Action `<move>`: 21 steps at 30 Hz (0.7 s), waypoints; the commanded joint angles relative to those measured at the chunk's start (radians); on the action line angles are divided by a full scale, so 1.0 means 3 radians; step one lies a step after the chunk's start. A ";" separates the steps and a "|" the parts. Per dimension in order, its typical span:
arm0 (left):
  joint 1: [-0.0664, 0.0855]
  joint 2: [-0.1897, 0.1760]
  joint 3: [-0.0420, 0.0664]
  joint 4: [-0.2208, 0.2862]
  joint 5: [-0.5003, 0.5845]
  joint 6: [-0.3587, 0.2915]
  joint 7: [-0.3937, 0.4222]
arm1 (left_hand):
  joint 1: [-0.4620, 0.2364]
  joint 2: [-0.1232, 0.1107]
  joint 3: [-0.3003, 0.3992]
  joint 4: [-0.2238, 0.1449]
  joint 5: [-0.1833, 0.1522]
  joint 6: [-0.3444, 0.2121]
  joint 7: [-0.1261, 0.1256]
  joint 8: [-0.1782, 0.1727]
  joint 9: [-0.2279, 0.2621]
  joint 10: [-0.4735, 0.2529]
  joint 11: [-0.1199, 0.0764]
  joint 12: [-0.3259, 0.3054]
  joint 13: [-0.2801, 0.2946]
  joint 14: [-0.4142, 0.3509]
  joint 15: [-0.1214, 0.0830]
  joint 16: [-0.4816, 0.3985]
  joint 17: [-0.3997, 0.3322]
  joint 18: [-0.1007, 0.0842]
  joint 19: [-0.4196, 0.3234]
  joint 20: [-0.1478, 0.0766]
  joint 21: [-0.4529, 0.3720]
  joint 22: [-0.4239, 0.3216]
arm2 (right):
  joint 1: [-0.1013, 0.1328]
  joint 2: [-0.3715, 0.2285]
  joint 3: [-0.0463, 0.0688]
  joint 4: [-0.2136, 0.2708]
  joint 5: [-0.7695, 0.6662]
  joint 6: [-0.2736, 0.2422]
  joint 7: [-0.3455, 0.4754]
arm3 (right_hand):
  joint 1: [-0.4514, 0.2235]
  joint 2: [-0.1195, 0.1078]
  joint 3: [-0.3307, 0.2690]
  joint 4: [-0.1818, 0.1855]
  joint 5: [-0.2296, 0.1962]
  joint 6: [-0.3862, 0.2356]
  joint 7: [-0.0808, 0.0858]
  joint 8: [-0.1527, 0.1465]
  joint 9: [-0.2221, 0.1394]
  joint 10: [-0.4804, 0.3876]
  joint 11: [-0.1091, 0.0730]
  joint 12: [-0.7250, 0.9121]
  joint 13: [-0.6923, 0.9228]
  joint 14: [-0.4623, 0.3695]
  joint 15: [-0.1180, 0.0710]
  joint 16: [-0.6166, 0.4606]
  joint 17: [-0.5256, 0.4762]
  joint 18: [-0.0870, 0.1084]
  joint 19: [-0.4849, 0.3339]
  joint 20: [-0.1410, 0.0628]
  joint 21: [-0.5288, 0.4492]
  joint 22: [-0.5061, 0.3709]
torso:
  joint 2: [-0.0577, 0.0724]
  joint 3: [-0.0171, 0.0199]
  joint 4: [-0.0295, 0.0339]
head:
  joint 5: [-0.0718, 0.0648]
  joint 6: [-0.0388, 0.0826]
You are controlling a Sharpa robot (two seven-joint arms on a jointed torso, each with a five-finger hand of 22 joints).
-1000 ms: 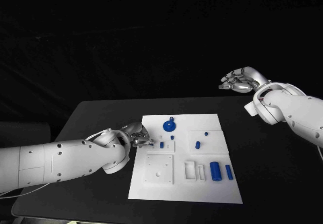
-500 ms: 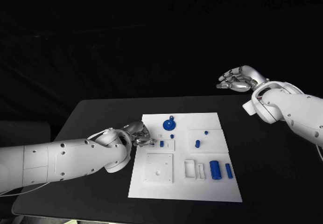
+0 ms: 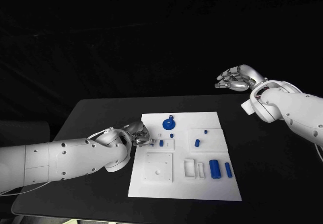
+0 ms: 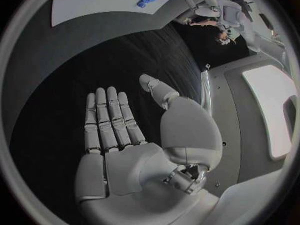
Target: Assemble the parts on the task board
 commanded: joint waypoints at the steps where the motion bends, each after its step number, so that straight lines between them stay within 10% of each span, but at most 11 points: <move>1: -0.0002 0.0009 0.0001 0.0000 -0.0025 0.0078 -0.0009 | 0.0023 -0.0002 0.0153 -0.0142 0.0028 0.0115 -0.0091 0.0003 0.0005 0.0108 -0.0126 0.0019 0.0007 0.0256 -0.0290 0.0019 0.0007 -0.0003 0.0030 -0.0452 0.0014 0.0004 | 0.0004 0.0000 0.0002 0.0017 0.0004 0.0050 0.0022 | 0.0008 0.0018 -0.0019 -0.0001 0.0017 -0.0016 0.0001 0.0022 -0.0004 0.0026 0.0009 -0.0019 -0.0005 0.0021 0.0007 -0.0021 -0.0006 -0.0053 -0.0010 -0.0005 -0.0021 0.0005 | -0.0001 0.0001 0.0000 | -0.0002 -0.0005; 21: -0.0019 0.0033 0.0002 -0.0056 -0.0003 0.0099 -0.0021 | 0.0006 -0.0008 0.0147 -0.0135 0.0097 0.0139 -0.0099 0.0007 0.0019 0.0107 -0.0134 0.0047 0.0023 0.0259 -0.0298 0.0036 0.0021 0.0000 0.0039 -0.0453 0.0020 0.0011 | 0.0004 -0.0005 0.0002 0.0068 0.0018 0.0078 0.0025 | -0.0012 0.0024 -0.0038 0.0015 0.0018 -0.0024 0.0004 0.0020 -0.0010 0.0040 0.0013 -0.0045 -0.0038 0.0027 0.0008 -0.0024 -0.0038 -0.0054 -0.0010 -0.0003 -0.0040 0.0014 | 0.0000 0.0002 0.0000 | -0.0009 -0.0020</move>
